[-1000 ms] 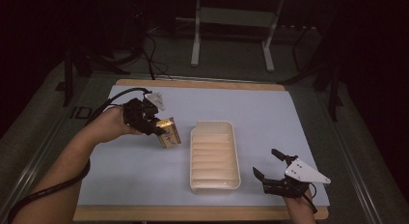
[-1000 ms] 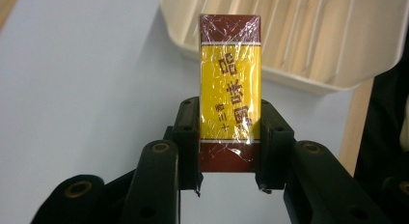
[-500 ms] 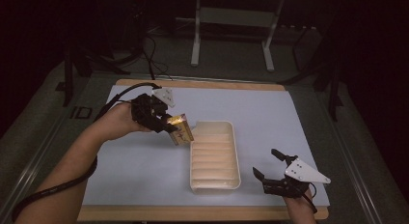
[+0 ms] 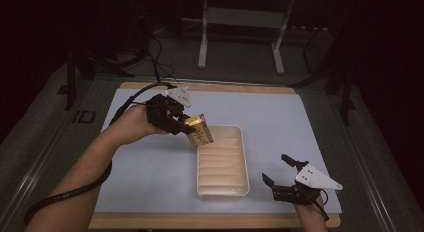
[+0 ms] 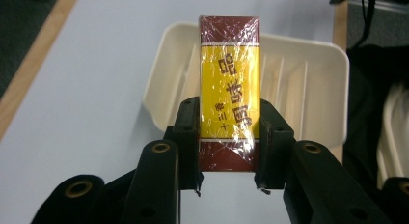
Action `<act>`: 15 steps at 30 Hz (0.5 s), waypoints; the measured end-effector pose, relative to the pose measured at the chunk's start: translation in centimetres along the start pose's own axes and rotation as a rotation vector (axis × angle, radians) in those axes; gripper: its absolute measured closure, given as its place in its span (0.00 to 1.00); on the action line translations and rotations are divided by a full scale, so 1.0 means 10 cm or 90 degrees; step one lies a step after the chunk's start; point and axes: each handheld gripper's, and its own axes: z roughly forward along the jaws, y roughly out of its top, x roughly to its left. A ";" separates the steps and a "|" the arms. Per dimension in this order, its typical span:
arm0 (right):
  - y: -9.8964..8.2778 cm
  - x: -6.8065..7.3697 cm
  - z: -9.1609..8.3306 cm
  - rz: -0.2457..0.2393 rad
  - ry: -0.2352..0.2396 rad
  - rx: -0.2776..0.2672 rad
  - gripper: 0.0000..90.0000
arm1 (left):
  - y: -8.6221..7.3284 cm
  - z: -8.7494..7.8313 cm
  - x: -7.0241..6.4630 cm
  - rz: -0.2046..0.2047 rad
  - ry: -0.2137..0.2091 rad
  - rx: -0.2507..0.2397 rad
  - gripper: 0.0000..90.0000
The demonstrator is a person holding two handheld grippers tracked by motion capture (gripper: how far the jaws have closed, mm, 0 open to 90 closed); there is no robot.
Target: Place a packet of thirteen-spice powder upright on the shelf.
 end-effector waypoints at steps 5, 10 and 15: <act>0.00 0.00 0.00 0.001 0.000 -0.001 0.15 | 0.05 0.06 -0.03 0.007 -0.003 -0.031 0.76; 0.00 0.01 0.00 -0.002 0.000 0.000 0.15 | 0.08 0.13 -0.03 0.007 -0.005 -0.061 0.76; 0.00 0.00 0.00 0.000 0.001 0.001 0.15 | 0.08 0.20 -0.01 0.010 0.011 -0.101 0.76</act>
